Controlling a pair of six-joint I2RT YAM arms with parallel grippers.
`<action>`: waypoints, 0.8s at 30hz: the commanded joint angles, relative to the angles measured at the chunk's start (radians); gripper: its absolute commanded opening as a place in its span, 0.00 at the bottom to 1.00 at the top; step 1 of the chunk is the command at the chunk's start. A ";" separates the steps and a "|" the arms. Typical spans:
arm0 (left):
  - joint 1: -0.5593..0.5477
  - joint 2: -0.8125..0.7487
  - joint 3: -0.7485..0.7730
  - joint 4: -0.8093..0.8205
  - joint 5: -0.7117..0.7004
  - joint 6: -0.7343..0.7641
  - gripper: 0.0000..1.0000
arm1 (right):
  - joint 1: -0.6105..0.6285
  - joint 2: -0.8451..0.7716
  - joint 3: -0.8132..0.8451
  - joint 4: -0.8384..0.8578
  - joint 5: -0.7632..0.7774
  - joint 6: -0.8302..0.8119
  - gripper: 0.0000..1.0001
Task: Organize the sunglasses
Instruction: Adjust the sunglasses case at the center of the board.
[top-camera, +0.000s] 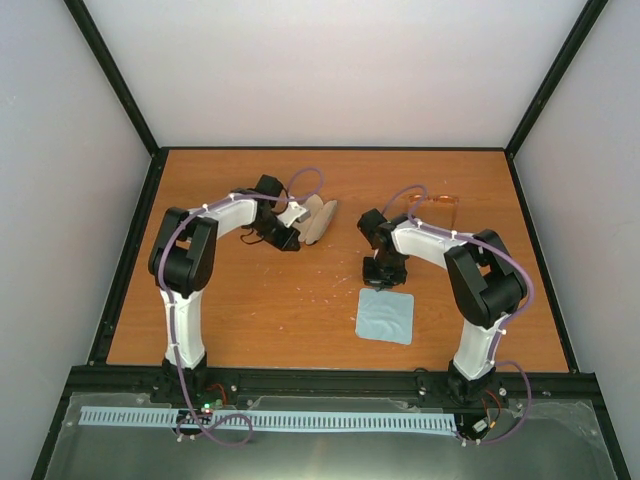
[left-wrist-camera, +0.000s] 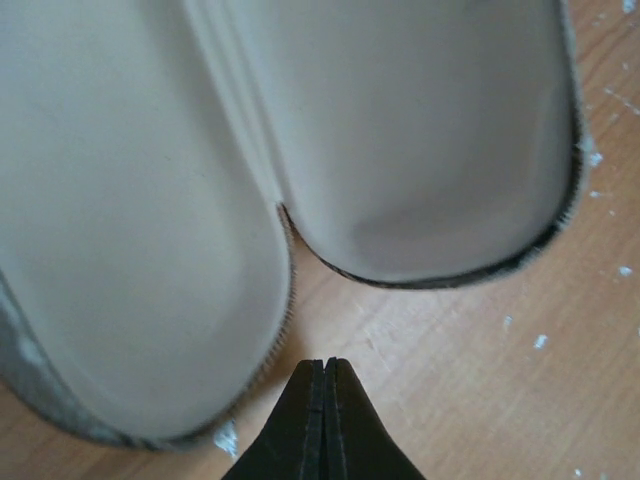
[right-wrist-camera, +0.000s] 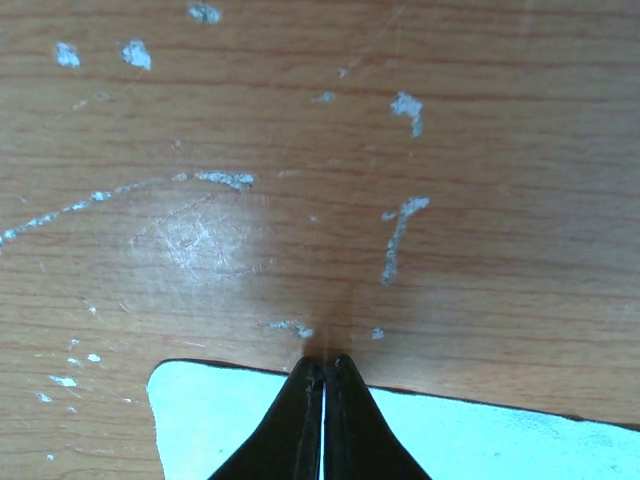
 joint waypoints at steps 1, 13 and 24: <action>-0.011 0.033 0.083 0.020 -0.056 0.025 0.01 | 0.021 0.039 -0.017 -0.016 -0.013 -0.011 0.03; -0.009 0.086 0.176 0.051 -0.141 0.022 0.05 | 0.047 0.088 0.000 -0.017 -0.034 -0.022 0.03; -0.003 0.092 0.153 0.106 -0.240 0.039 0.21 | 0.054 0.082 0.009 -0.028 -0.017 -0.017 0.03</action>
